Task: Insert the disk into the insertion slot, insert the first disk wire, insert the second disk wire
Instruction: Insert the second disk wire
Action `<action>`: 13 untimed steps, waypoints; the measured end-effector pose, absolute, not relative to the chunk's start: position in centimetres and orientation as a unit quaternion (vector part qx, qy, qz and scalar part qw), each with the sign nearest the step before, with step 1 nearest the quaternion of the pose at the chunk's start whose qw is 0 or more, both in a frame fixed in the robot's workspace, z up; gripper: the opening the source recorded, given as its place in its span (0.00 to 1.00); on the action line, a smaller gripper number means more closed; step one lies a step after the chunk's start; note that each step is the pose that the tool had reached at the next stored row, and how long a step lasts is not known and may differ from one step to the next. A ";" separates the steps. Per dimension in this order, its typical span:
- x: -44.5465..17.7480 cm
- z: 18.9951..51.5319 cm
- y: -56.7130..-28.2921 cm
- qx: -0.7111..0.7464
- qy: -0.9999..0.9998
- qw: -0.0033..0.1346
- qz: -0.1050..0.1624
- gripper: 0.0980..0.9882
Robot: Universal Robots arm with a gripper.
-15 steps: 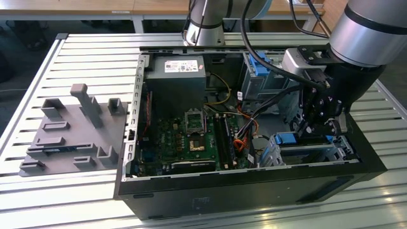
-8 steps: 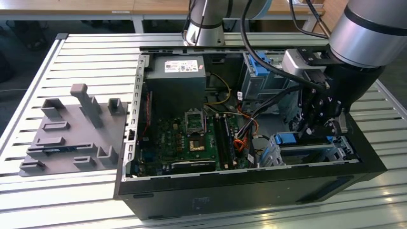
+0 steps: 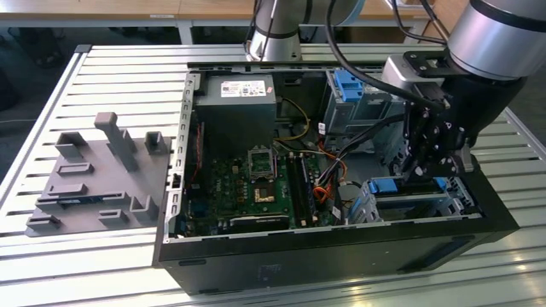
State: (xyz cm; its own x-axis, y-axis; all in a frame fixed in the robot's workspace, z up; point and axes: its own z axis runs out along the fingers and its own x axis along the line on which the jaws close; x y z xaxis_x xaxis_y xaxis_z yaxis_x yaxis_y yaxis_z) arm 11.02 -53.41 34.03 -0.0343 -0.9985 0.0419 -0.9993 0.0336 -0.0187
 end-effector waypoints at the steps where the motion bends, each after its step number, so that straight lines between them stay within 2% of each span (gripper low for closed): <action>1: 11.0 34.2 -53.4 0.695 -0.719 0.009 0.021 0.14; 7: 11.0 34.7 -53.4 0.695 -0.719 0.008 0.021 0.12; 9: 11.0 34.7 -53.4 0.695 -0.719 0.009 0.021 0.01; 13: 11.0 34.7 -53.4 0.695 -0.719 0.009 0.021 0.01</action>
State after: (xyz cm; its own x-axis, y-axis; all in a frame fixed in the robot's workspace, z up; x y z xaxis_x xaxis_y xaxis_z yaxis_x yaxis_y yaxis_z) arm 11.02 -53.41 34.73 -0.0343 -0.9985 0.0419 -0.9993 0.0336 -0.0187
